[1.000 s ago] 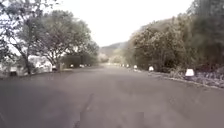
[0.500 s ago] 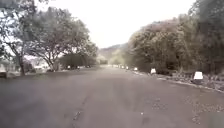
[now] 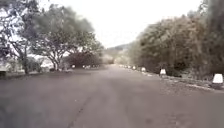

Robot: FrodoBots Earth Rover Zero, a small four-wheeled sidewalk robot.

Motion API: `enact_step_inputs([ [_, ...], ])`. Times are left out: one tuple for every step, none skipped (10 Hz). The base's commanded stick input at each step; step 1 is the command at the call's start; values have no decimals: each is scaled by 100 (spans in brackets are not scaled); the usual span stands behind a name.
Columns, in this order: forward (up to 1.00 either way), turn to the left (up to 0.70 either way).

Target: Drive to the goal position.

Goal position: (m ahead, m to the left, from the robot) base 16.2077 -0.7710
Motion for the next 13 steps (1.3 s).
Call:
enact_step_inputs([
  [100, 0],
  [100, 0],
  [100, 0],
  [100, 0],
  [100, 0],
  [100, 0],
  [100, 0],
  [100, 0],
  [100, 0],
  [100, 0],
  [100, 0],
  [100, 0],
  [100, 0],
])
